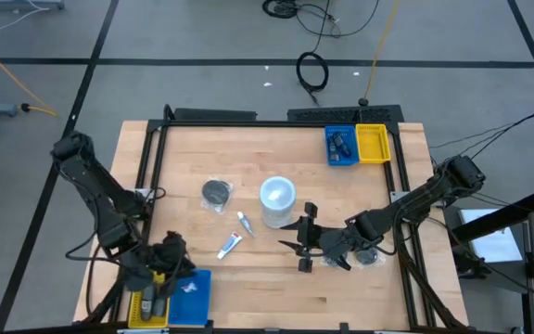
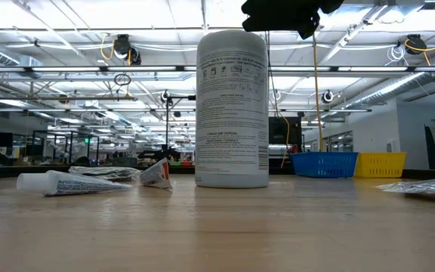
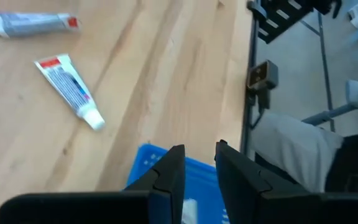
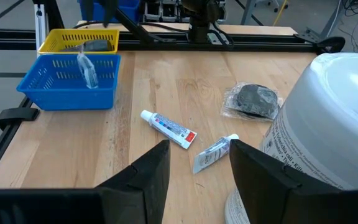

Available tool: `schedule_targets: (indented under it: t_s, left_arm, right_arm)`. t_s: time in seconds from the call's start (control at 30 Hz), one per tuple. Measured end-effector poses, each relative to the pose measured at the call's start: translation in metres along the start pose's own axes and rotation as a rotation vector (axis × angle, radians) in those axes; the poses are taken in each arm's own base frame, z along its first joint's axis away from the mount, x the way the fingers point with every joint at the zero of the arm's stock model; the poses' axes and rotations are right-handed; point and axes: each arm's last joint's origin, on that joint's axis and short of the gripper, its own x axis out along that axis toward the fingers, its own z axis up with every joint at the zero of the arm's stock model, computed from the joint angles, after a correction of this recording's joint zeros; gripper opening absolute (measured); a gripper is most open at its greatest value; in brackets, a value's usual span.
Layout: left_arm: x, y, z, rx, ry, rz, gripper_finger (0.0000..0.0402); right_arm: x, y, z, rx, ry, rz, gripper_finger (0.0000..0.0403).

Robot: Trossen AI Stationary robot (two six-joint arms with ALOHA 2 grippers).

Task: Pick & Place Travel size toiletries
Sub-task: Put the left white toothpaste into the bottom blue bin

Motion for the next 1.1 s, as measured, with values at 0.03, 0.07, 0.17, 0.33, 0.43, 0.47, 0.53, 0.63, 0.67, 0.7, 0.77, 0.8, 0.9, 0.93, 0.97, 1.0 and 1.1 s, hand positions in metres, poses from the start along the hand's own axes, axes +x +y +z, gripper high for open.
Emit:
schedule_targets:
  t_s: [0.03, 0.07, 0.17, 0.33, 0.43, 0.47, 0.53, 0.63, 0.67, 0.7, 0.77, 0.8, 0.9, 0.93, 0.97, 1.0, 1.1]
  left_arm:
    - [0.001, 0.001, 0.003, -0.004, -0.007, 0.008, 0.0088]
    - [0.003, 0.003, 0.005, -0.010, -0.014, 0.016, 0.0088]
    - [0.006, 0.007, 0.013, -0.014, -0.033, 0.040, 0.0088]
    - [0.011, 0.013, 0.023, -0.030, -0.035, 0.066, 0.0088]
    - [0.014, 0.017, 0.029, -0.048, -0.032, 0.078, 0.0088]
    - [0.015, 0.018, 0.032, -0.050, -0.032, 0.082, 0.0088]
    - [0.017, 0.021, 0.035, -0.060, -0.024, 0.086, 0.0088]
    - [0.025, 0.024, 0.040, -0.080, -0.007, 0.105, 0.0088]
    - [0.029, 0.026, 0.040, -0.084, 0.008, 0.117, 0.0088]
    - [0.033, 0.028, 0.041, -0.091, 0.023, 0.128, 0.0088]
    - [0.043, 0.030, 0.043, -0.113, 0.052, 0.133, 0.0088]
    - [0.049, 0.031, 0.044, -0.124, 0.072, 0.132, 0.0088]
    - [0.064, 0.037, 0.046, -0.154, 0.160, 0.135, 0.0088]
    - [0.068, 0.039, 0.047, -0.170, 0.181, 0.130, 0.0088]
    - [0.071, 0.040, 0.048, -0.190, 0.197, 0.128, 0.0088]
    - [0.075, 0.042, 0.049, -0.207, 0.209, 0.130, 0.0088]
    - [0.085, 0.047, 0.051, -0.226, 0.223, 0.142, 0.0088]
  right_arm:
    - [0.000, 0.000, 0.000, 0.000, 0.000, 0.000, 0.0158]
    - [0.000, 0.000, 0.000, 0.000, 0.000, 0.000, 0.0158]
    - [0.000, 0.000, 0.000, 0.000, 0.000, 0.000, 0.0159]
    - [0.000, 0.000, 0.000, 0.000, 0.001, 0.000, 0.0161]
    - [0.000, 0.000, 0.000, 0.000, 0.000, 0.000, 0.0159]
    - [0.000, 0.000, 0.000, 0.000, 0.001, 0.000, 0.0158]
    - [0.000, 0.000, 0.000, 0.000, 0.001, 0.000, 0.0158]
    - [0.000, 0.000, 0.000, 0.000, 0.001, 0.000, 0.0161]
    - [0.000, 0.000, 0.000, 0.000, 0.000, 0.000, 0.0161]
    - [0.000, 0.000, 0.000, 0.000, 0.000, 0.001, 0.0161]
    - [0.000, 0.000, 0.000, 0.000, 0.001, 0.000, 0.0161]
    - [0.000, 0.000, 0.000, 0.000, 0.000, 0.001, 0.0160]
    - [0.000, 0.000, 0.000, 0.000, 0.000, 0.000, 0.0160]
    - [0.000, 0.000, 0.000, 0.000, 0.001, 0.000, 0.0160]
    - [0.000, 0.000, 0.000, 0.000, 0.000, 0.000, 0.0160]
    - [0.000, 0.000, 0.000, 0.000, 0.001, 0.000, 0.0160]
    - [0.000, 0.000, 0.000, 0.000, 0.001, 0.000, 0.0159]
